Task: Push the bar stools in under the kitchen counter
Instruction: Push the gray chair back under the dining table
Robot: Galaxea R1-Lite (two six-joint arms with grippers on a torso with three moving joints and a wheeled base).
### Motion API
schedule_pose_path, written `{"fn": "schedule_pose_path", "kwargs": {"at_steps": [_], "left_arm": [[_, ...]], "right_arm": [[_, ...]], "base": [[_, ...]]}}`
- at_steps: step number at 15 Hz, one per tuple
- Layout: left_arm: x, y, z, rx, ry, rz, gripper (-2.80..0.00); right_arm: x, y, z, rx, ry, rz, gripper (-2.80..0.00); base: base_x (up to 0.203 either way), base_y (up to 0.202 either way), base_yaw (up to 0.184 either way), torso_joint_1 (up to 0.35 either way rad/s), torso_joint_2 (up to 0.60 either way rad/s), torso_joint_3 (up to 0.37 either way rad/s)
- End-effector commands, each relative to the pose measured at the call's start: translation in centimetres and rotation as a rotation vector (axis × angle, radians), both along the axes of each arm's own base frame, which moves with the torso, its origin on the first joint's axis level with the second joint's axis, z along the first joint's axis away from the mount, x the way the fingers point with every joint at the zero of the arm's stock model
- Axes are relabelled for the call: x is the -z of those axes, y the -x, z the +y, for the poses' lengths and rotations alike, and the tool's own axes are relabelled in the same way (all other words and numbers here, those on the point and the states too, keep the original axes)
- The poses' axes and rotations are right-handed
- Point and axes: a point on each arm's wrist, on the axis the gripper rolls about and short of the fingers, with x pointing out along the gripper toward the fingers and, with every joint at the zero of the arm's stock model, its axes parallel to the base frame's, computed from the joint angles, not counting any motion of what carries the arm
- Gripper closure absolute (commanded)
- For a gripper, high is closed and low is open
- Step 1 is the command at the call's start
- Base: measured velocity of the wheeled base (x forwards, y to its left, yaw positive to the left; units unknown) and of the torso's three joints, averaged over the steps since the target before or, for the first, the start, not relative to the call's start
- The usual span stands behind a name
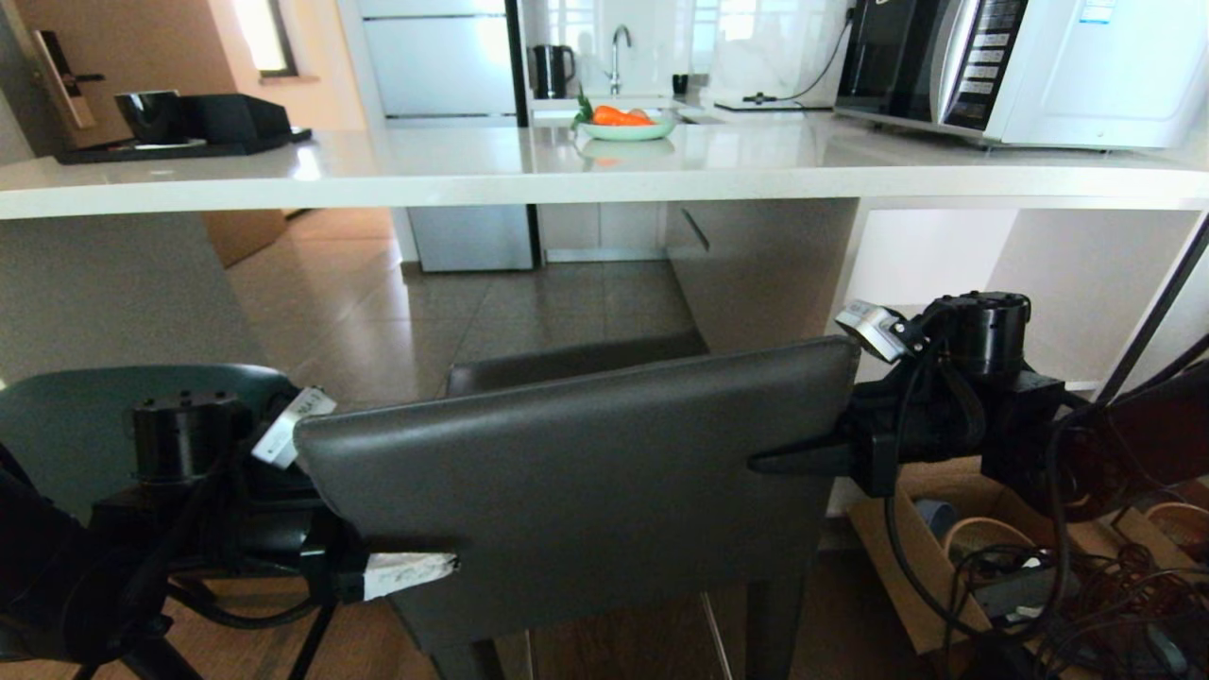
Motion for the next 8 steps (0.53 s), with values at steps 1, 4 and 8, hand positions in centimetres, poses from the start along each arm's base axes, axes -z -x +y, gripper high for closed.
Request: {"fn": "schedule_pose_path", "kwargs": {"at_steps": [1,4,8], "left_arm": [[0.2,-0.2,-0.1,0.003,-0.001,0.003,-2.8],[0.7,-0.5,-0.1,-0.001,-0.004,0.015,-2.8],[0.3,-0.8,-0.9,0.021,-0.001,0.008,-2.8]], "right_arm": [[-0.3,-0.7,0.7,-0.018,-0.007,-0.016,0.0],[2.7,-1.5,0.2,0.001,0.015,0.054,0.0],[4.3,-3.0,-2.2,0.094,0.013,0.024,0.0]], "base": [[0.0,0.0,0.0,0.0,0.0,0.0],[0.0,0.0,0.0,0.0,0.0,0.0],[0.0,0.0,0.0,0.0,0.0,0.0]]}}
